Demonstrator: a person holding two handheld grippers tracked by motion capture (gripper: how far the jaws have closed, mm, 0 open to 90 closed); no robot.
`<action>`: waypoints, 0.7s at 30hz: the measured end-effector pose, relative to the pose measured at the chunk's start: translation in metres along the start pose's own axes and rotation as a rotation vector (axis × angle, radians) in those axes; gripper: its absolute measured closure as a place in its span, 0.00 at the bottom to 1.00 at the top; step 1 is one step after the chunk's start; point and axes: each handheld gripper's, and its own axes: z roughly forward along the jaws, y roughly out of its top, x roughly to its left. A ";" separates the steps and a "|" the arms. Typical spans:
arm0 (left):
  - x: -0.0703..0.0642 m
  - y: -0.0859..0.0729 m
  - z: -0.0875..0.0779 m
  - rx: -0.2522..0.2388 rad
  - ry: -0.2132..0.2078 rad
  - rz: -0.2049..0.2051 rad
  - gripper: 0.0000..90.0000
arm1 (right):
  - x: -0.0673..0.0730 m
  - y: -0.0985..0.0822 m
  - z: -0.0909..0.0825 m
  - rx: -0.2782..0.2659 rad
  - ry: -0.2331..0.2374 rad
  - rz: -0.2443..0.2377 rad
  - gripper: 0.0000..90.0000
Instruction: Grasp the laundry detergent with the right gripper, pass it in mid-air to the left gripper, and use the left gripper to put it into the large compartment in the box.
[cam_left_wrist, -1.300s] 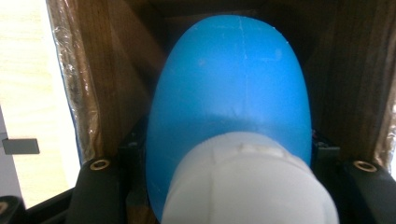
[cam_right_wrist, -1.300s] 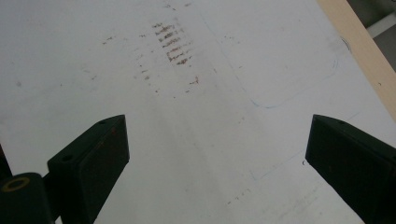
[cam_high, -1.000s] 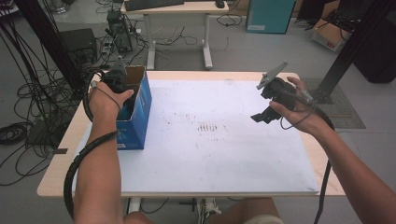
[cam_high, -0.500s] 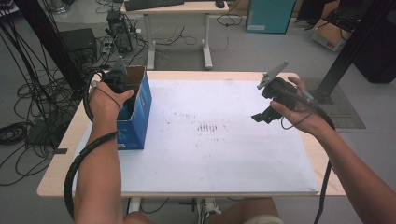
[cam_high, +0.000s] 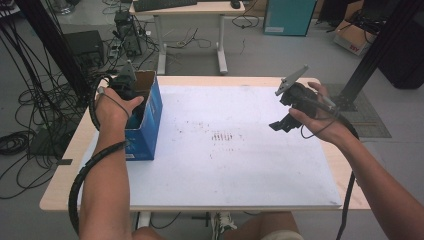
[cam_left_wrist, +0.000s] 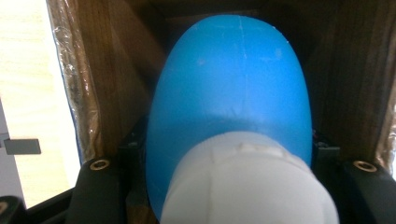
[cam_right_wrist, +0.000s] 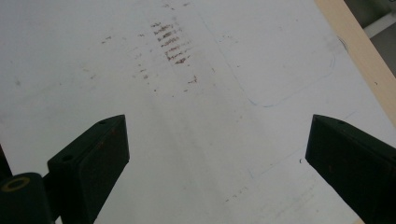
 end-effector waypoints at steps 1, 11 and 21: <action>0.000 0.000 0.000 -0.001 0.000 0.000 0.41 | 0.000 0.000 0.000 0.000 0.000 0.000 0.07; 0.001 -0.001 0.000 -0.003 -0.002 0.000 0.41 | 0.000 0.001 -0.001 0.005 -0.001 -0.007 0.07; 0.000 -0.001 0.000 -0.004 0.000 0.001 0.41 | 0.001 0.002 -0.002 0.005 -0.005 -0.002 0.07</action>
